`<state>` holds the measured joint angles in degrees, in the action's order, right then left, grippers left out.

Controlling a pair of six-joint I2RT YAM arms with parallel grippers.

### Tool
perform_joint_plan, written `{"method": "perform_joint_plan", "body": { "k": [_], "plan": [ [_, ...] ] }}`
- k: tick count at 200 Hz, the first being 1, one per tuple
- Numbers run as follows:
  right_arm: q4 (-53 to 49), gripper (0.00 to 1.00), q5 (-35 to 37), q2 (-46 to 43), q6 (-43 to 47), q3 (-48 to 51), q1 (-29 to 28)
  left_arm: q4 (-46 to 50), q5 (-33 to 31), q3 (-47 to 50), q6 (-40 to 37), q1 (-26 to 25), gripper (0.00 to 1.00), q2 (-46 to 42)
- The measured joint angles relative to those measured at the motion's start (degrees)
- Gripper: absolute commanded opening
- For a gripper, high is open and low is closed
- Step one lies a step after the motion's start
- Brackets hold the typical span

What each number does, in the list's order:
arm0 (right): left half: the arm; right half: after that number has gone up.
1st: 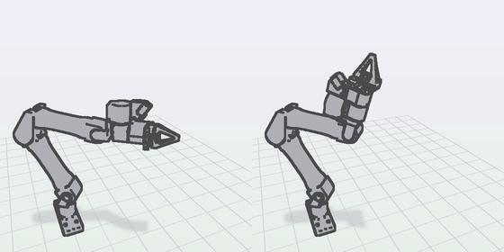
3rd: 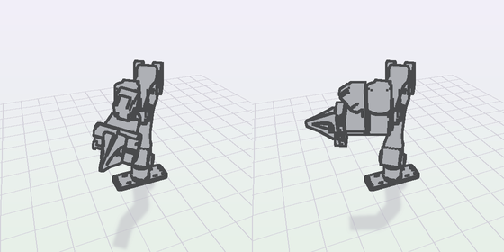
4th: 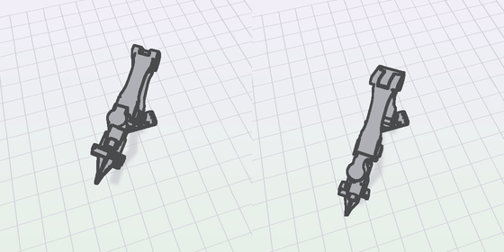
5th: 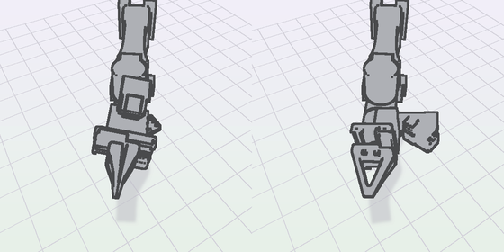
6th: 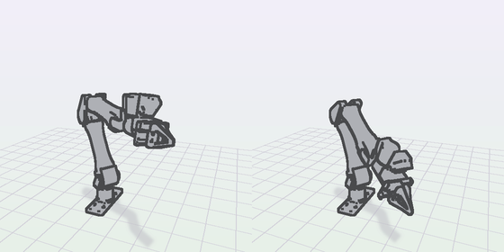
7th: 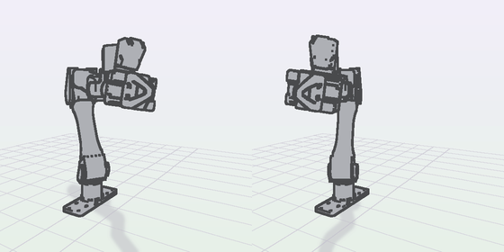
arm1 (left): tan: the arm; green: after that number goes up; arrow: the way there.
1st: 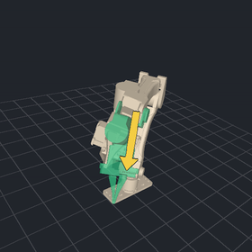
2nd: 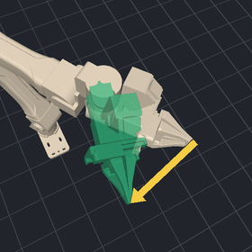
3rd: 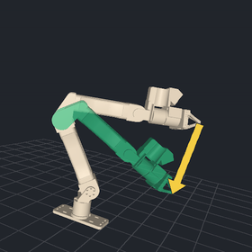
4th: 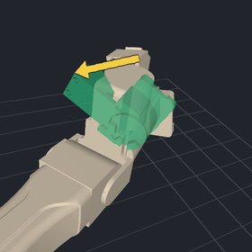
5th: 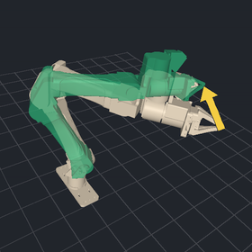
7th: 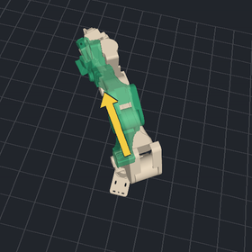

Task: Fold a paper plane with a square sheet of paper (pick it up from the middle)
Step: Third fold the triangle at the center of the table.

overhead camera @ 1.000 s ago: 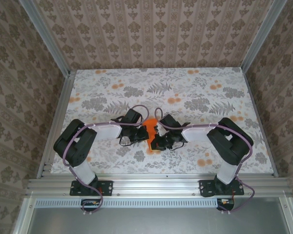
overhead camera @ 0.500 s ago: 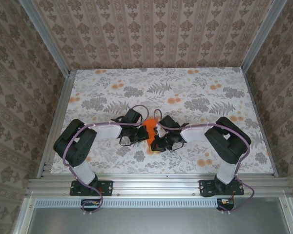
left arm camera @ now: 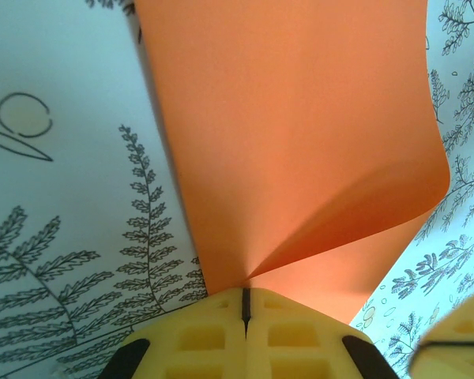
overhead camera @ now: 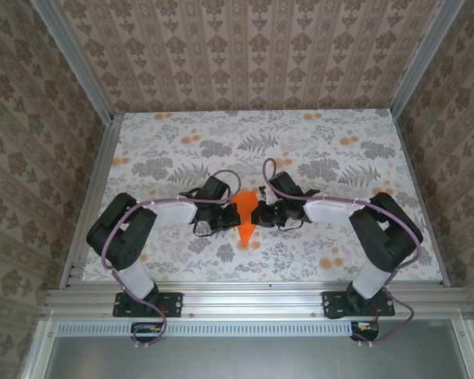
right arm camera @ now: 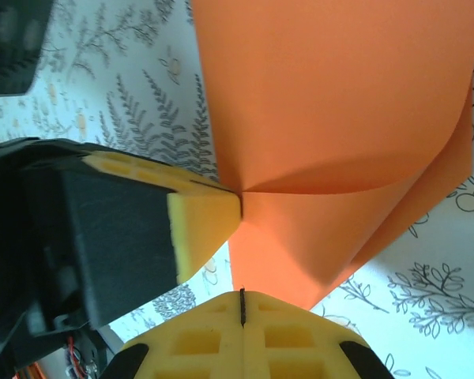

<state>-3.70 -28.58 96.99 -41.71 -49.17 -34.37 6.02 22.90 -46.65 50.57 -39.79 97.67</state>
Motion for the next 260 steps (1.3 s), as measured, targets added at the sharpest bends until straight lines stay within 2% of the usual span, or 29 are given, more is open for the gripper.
{"method": "perform_joint_plan", "body": {
  "k": [90, 108, 135, 162, 203, 235, 260],
  "plan": [
    [-0.3, 0.03, -0.1, 6.5, -0.2, -1.6, 0.0, 0.5, -0.2, -0.4, 0.0, -0.1, 0.01, 0.0],
    [-0.5, 0.02, 0.2, 6.5, -0.7, -1.7, 0.0, 0.7, -0.3, -0.5, -0.1, -0.3, 0.05, 0.0],
    [-0.5, 0.02, 0.4, 6.5, -2.2, -1.7, 0.0, 1.0, -0.5, -0.6, -0.3, -0.3, 0.17, -0.9],
    [-0.4, 0.02, 0.9, 6.5, -4.6, -1.7, 0.0, -0.9, -0.2, 1.1, 0.3, -0.3, 0.22, -5.0],
    [1.3, 0.02, 1.4, 6.5, -9.9, -1.2, 0.0, -5.3, 0.7, 7.0, 3.0, -3.1, 0.17, -11.2],
    [3.8, 0.02, 2.1, 6.4, -14.5, -0.3, -0.1, -7.0, 1.4, 8.7, 5.2, -5.6, 0.11, -9.9],
    [5.4, 0.02, 2.8, 6.2, -17.2, 0.3, -0.1, -7.7, 1.4, 8.7, 5.4, -5.7, 0.09, -7.3]
  ]
}}
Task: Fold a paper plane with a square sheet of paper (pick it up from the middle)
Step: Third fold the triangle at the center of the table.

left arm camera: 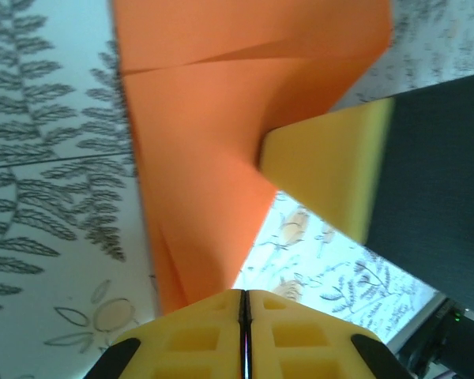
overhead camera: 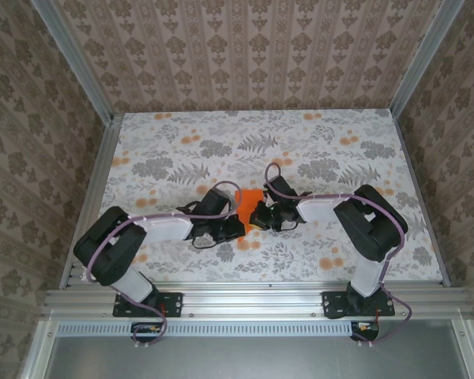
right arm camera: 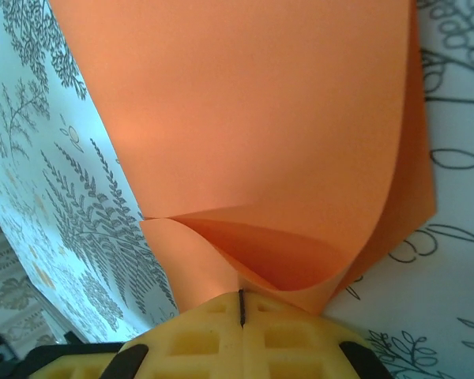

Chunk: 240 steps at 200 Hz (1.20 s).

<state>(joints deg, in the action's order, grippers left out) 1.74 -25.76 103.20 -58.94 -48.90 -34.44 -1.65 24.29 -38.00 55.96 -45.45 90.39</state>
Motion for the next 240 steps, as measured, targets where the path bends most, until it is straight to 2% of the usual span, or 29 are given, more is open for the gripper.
{"method": "perform_joint_plan", "body": {
  "k": [80, 158, 200, 240],
  "plan": [
    [1.5, 0.03, 0.2, 0.0, -0.5, 0.5, 0.3, 3.9, -1.4, -2.3, -0.3, 0.0, 0.04, 2.7],
    [0.7, 0.02, -1.3, 1.9, 10.7, -1.8, 5.5, 6.4, -3.2, -3.4, -2.9, 0.0, 0.03, 2.7],
    [0.3, 0.03, 1.7, 2.6, 16.4, -4.2, 9.6, 7.9, -3.4, -3.9, -3.3, 0.0, 0.03, 2.7],
    [-1.8, 0.03, 2.7, -3.3, 19.5, -4.2, 9.1, 9.6, -3.8, -4.7, -3.3, 0.0, 0.03, 2.7]
  ]
}}
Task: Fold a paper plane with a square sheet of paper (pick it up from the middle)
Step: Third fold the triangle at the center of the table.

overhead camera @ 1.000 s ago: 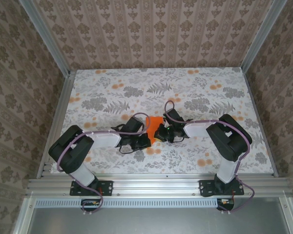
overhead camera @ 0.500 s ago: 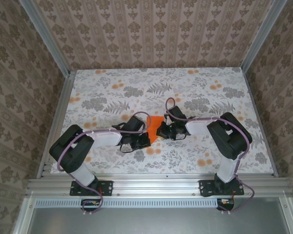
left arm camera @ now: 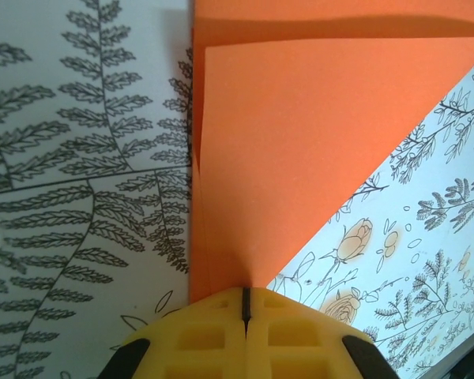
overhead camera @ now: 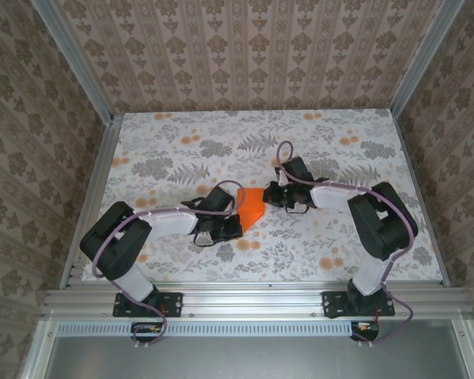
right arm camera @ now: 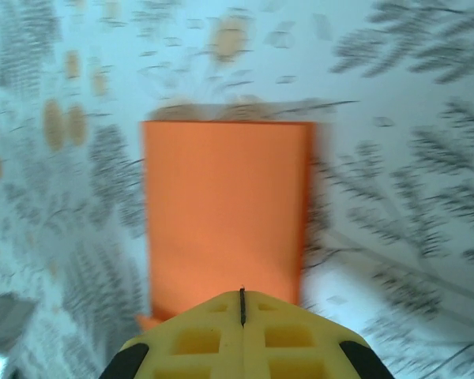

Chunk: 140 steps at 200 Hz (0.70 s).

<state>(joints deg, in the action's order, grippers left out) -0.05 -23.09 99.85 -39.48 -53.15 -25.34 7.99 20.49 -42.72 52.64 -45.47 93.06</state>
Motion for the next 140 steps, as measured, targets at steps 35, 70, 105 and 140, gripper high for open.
{"method": "perform_joint_plan", "body": {
  "k": [35, 70, 105, 140],
  "plan": [
    [0.3, 0.03, 0.0, -5.2, -0.3, 1.3, -5.1, 0.8, -0.2, -0.3, 0.0, -0.2, 0.03, 0.0],
    [1.1, 0.03, -0.4, -3.5, -3.1, 3.7, -9.4, 1.1, -0.4, -0.6, 0.0, -0.2, 0.03, 0.2],
    [3.8, 0.03, -1.9, 0.7, -5.3, 4.7, -10.8, 1.5, -0.4, -0.9, 0.0, -0.2, 0.03, 0.3],
    [4.3, 0.02, -2.5, 3.5, -5.5, 4.8, -10.5, 1.6, -0.4, -0.9, 0.0, -0.2, 0.03, 0.3]
  ]
}}
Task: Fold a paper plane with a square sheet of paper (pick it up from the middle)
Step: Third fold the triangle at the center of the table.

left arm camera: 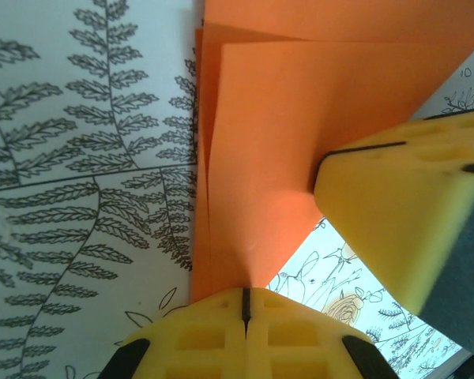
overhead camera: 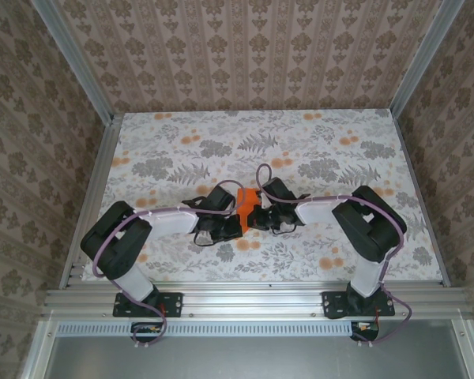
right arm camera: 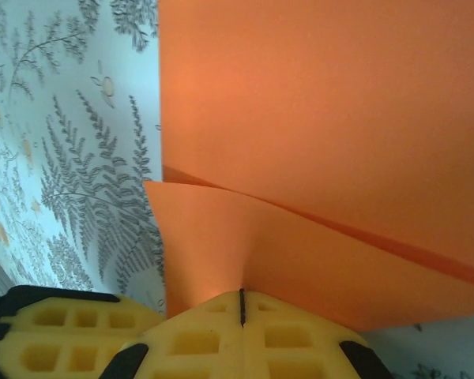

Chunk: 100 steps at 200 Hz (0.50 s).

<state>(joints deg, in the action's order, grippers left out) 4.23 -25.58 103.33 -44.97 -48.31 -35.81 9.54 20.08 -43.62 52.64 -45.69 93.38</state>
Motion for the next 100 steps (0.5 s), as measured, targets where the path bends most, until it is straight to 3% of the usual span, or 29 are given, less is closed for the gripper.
{"method": "perform_joint_plan", "body": {
  "k": [36, 100],
  "plan": [
    [-0.2, 0.02, -0.6, 0.2, 1.9, 0.0, 1.9, 0.1, 0.0, 0.0, -0.2, 0.0, 0.03, 0.0],
    [-3.7, 0.03, -1.8, 0.0, 7.1, -1.0, 10.9, 0.6, -0.6, -0.6, -0.9, 0.0, 0.05, 0.0]
  ]
}}
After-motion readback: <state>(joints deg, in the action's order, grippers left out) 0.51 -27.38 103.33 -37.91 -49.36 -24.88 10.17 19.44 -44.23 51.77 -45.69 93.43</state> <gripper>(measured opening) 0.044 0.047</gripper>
